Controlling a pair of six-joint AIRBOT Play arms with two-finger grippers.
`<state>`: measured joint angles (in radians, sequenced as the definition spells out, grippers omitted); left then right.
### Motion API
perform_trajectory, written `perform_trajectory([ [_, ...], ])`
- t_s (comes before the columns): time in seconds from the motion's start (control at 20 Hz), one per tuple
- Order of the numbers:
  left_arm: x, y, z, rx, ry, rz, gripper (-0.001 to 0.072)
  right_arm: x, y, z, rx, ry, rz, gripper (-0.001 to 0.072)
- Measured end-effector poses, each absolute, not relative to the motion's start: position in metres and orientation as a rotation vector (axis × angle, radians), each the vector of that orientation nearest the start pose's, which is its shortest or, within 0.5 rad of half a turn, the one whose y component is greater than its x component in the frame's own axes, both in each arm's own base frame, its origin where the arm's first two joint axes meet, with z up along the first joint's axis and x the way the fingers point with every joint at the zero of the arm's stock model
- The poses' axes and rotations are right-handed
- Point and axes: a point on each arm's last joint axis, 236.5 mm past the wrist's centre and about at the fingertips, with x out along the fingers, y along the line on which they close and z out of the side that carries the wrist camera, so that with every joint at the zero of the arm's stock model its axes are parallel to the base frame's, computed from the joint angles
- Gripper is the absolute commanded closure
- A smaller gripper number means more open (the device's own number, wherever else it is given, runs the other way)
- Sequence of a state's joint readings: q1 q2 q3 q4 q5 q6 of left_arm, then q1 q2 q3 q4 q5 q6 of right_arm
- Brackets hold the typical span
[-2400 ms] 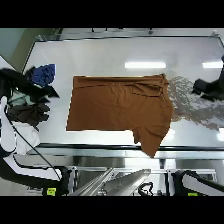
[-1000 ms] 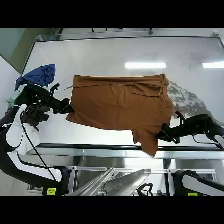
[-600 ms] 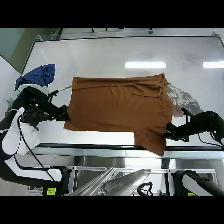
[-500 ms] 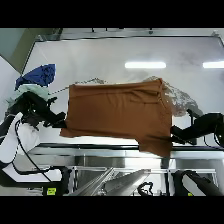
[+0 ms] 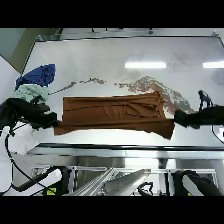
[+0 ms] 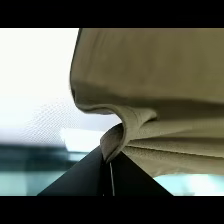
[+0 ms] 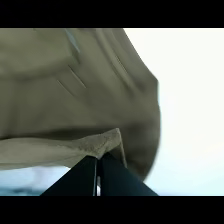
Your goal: Fold the shirts.
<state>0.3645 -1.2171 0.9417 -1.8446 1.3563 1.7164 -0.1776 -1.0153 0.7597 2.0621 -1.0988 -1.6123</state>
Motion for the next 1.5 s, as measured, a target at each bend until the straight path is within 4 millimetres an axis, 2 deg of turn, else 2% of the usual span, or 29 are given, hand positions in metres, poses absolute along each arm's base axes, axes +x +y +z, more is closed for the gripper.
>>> perform_trajectory([
  [0.1, 0.315, 0.041, -0.027, -0.437, 1.464, -0.007, 0.0693, 0.346, 0.056, -0.011, 0.572, 1.221, 0.143, 0.0687],
  [0.25, 0.365, 0.037, -0.03, -0.407, 1.409, -0.046, 0.0693, 0.389, 0.069, -0.033, 0.578, 1.222, 0.17, 0.0686],
  [0.4, 0.406, 0.027, -0.053, -0.387, 1.413, -0.084, 0.0693, 0.413, 0.075, -0.064, 0.586, 1.24, 0.163, 0.0686],
  [0.5, 0.424, 0.02, -0.071, -0.38, 1.438, -0.107, 0.0693, 0.425, 0.076, -0.074, 0.576, 1.228, 0.163, 0.0675],
  [0.55, 0.431, 0.018, -0.077, -0.376, 1.448, -0.116, 0.0693, 0.429, 0.076, -0.075, 0.565, 1.22, 0.169, 0.0599],
  [0.6, 0.437, 0.016, -0.081, -0.376, 1.457, -0.126, 0.0573, 0.434, 0.075, -0.073, 0.551, 1.208, 0.18, 0.03],
  [0.65, 0.445, 0.014, -0.083, -0.373, 1.458, -0.136, 0.0187, 0.44, 0.074, -0.067, 0.538, 1.189, 0.193, 0.0171],
  [0.7, 0.452, 0.013, -0.082, -0.37, 1.451, -0.143, 0.0019, 0.444, 0.073, -0.059, 0.53, 1.179, 0.208, 0.0173],
  [0.8, 0.465, 0.008, -0.071, -0.38, 1.432, -0.169, 0.0019, 0.448, 0.065, -0.042, 0.535, 1.177, 0.228, 0.0161],
  [0.85, 0.473, 0.005, -0.063, -0.386, 1.411, -0.181, 0.0019, 0.448, 0.056, -0.037, 0.544, 1.18, 0.226, 0.0118],
  [0.9, 0.479, 0.003, -0.054, -0.386, 1.396, -0.194, 0.0019, 0.444, 0.048, -0.037, 0.559, 1.199, 0.221, 0.006],
  [1.05, 0.493, 0.001, -0.025, -0.374, 1.353, -0.226, 0.0019, 0.428, 0.037, -0.055, 0.602, 1.301, 0.23, 0.006],
  [1.2, 0.497, -0.003, 0.008, -0.352, 1.332, -0.27, 0.002, 0.417, 0.048, -0.08, 0.644, 1.388, 0.275, 0.0062],
  [1.4, 0.496, -0.013, 0.045, -0.324, 1.317, -0.313, 0.0022, 0.411, 0.082, -0.101, 0.7, 1.454, 0.376, 0.007],
  [1.45, 0.497, -0.018, 0.053, -0.326, 1.309, -0.328, 0.0132, 0.411, 0.088, -0.105, 0.705, 1.461, 0.392, 0.0081],
  [1.5, 0.497, -0.025, 0.059, -0.332, 1.299, -0.347, 0.0329, 0.41, 0.093, -0.109, 0.708, 1.466, 0.406, 0.0316],
])
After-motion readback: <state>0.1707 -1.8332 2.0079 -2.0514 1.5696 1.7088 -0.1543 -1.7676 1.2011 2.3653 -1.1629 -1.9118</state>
